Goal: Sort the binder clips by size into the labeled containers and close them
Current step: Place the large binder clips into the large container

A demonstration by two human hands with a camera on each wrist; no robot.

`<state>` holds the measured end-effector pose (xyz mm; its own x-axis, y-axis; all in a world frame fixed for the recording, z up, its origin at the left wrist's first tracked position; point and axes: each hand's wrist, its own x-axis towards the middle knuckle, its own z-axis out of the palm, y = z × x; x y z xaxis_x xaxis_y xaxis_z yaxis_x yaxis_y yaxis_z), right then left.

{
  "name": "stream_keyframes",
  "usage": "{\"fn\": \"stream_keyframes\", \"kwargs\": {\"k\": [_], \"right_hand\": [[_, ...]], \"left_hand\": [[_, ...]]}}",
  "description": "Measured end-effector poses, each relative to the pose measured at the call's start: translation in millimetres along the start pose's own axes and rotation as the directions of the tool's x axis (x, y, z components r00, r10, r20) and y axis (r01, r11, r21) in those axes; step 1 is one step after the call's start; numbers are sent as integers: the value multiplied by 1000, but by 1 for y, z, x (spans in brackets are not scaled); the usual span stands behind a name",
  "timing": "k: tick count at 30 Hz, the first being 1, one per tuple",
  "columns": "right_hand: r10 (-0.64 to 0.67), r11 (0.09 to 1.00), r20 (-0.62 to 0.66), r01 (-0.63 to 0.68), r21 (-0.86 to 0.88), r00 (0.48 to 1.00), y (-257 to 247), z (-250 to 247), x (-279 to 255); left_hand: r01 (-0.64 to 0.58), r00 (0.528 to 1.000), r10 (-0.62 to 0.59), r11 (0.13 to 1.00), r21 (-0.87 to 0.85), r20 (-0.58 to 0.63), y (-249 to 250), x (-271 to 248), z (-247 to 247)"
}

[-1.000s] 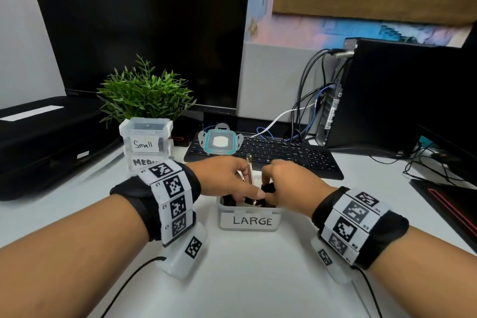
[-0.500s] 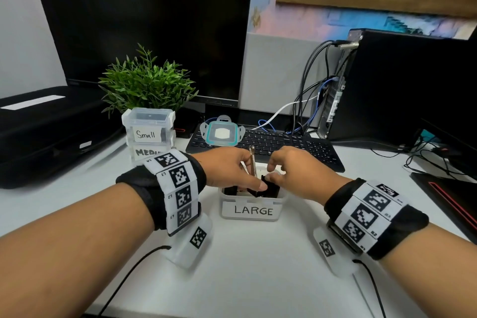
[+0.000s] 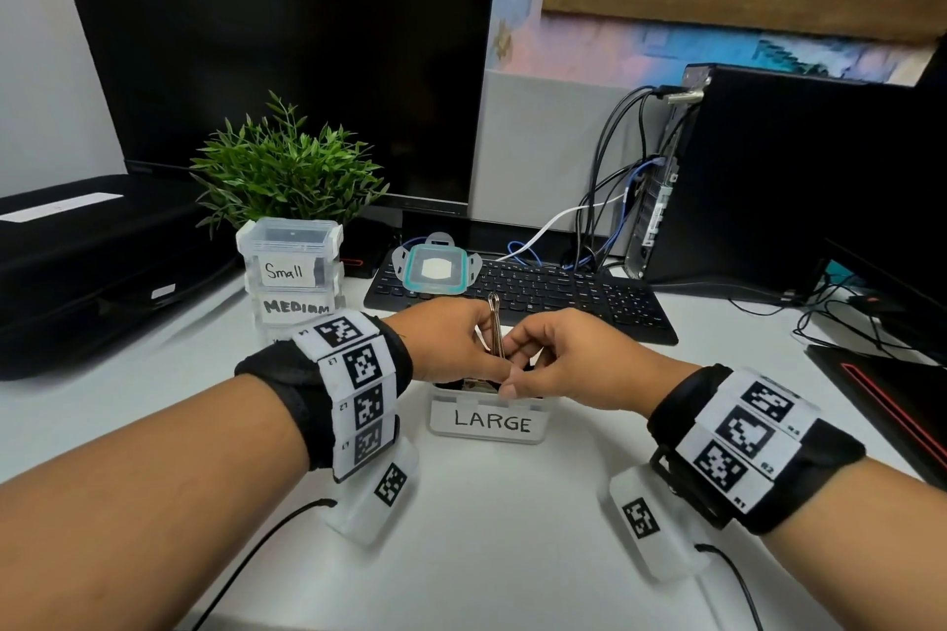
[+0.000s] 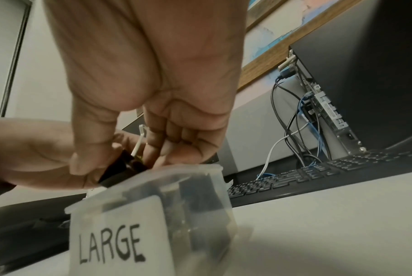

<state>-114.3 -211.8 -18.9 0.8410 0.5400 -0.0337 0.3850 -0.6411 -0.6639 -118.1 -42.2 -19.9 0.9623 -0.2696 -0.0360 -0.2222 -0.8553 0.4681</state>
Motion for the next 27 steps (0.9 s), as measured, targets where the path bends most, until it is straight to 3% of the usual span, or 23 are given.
{"fn": "stream_keyframes", "kwargs": {"k": [10,16,21,27], "right_hand": [[-57,993,-114,44,-112,992,2,11,4],[-16,989,-180,-11,-148,984,7,9,6],[5,996,-158,-19,-90,987,7,5,6],[17,998,-149,-27,-65,989,9,-6,3]], "left_hand": [[35,998,-34,999,32,-49,1,-3,1],[-32,997,21,987,159,75,-6,-6,-3],[-64,998,60,989,133,33,-13,-7,-3],[-87,993,102,969,233,-56,-23,-7,-2]]}}
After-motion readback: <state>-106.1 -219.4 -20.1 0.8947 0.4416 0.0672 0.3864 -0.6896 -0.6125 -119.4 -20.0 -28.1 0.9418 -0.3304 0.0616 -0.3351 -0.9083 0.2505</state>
